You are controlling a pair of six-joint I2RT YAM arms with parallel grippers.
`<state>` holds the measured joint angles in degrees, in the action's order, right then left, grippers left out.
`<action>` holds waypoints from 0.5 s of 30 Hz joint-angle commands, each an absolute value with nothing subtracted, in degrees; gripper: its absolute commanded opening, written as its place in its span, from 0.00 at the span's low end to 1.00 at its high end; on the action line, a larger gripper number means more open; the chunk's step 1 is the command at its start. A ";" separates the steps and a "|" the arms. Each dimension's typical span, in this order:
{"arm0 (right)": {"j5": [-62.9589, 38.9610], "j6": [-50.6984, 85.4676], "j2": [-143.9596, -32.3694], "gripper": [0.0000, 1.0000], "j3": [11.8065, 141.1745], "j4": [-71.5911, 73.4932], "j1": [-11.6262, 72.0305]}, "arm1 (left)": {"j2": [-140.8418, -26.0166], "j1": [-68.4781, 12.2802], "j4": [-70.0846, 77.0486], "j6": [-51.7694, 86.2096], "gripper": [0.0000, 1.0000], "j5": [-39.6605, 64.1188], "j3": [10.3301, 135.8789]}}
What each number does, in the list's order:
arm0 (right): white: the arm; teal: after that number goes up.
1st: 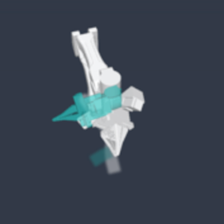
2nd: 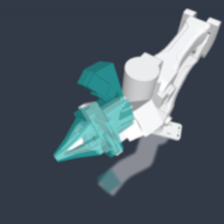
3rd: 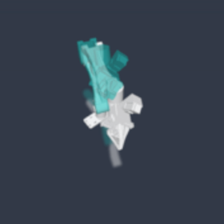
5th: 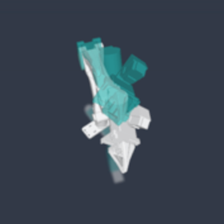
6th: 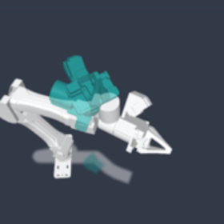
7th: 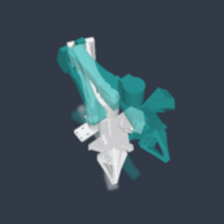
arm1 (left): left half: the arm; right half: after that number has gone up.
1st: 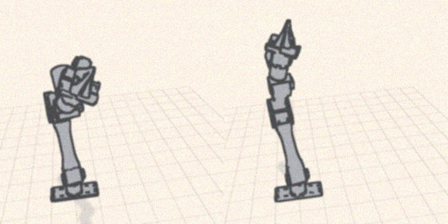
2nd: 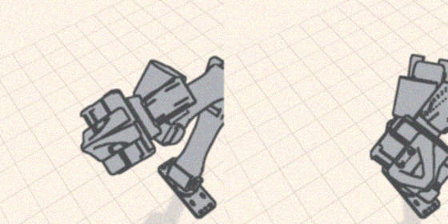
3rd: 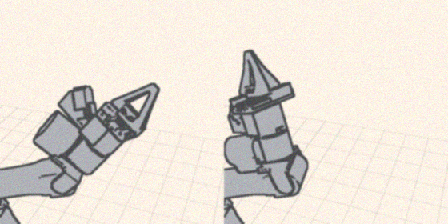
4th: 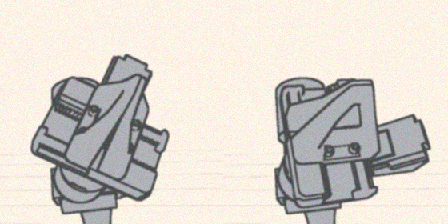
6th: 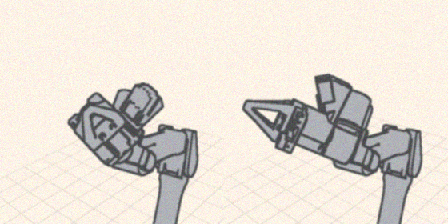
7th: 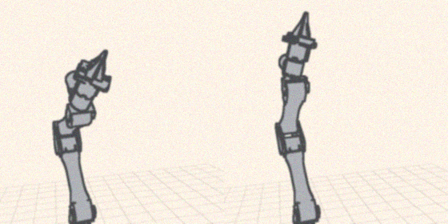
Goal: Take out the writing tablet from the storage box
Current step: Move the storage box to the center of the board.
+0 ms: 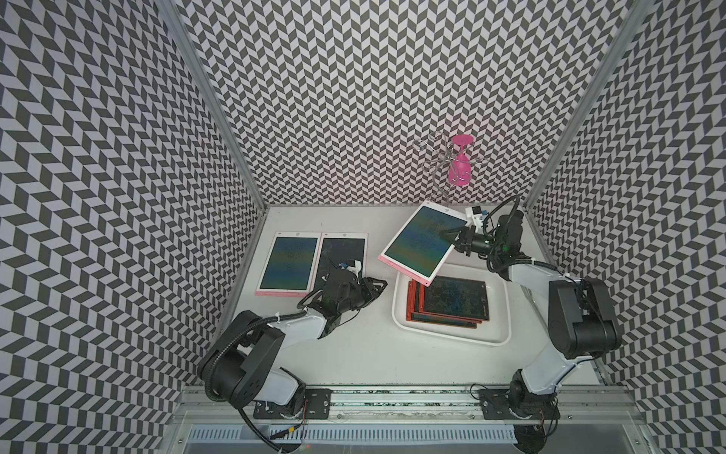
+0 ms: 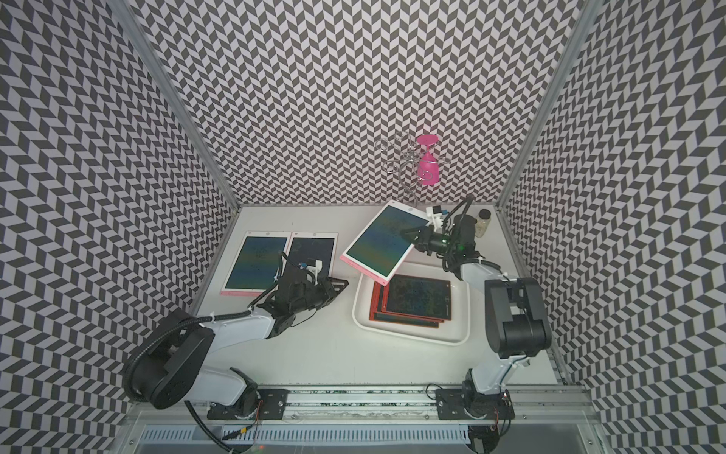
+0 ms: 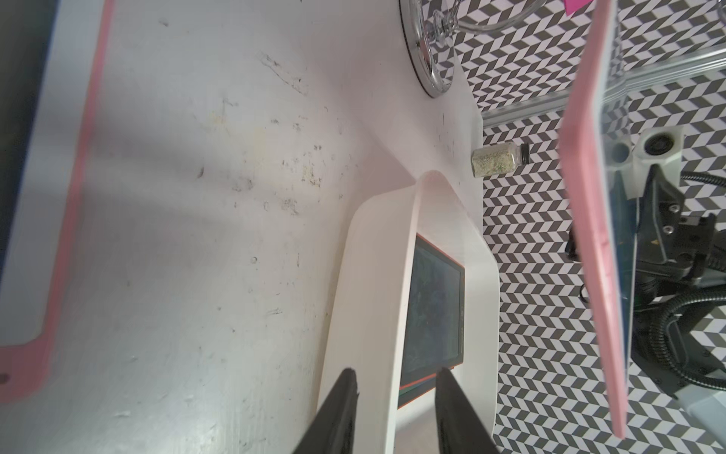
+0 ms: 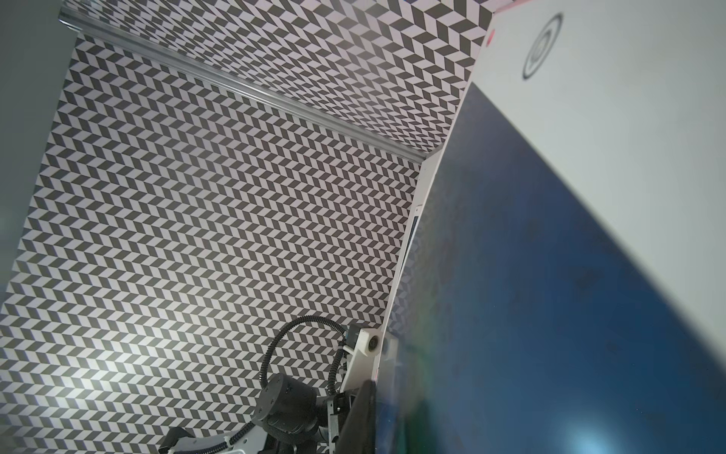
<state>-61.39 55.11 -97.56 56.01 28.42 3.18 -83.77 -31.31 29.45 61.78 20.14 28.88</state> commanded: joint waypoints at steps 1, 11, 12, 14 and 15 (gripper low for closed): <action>-61.94 56.14 -98.00 0.16 57.64 32.57 2.96 | -86.45 -32.16 31.27 59.87 0.35 21.43 31.92; -61.79 52.76 -98.42 0.16 59.92 26.91 1.77 | -96.12 -36.27 33.78 60.66 0.28 24.77 36.70; -61.78 52.21 -98.40 0.16 60.23 25.90 1.46 | -96.61 -36.90 33.91 60.73 0.28 24.87 37.12; -61.72 51.36 -98.55 0.16 60.72 24.30 0.81 | -97.28 -37.92 33.92 60.95 0.28 25.11 37.83; -61.69 51.11 -98.57 0.16 60.90 23.92 0.47 | -97.56 -38.48 33.93 61.08 0.28 25.14 38.09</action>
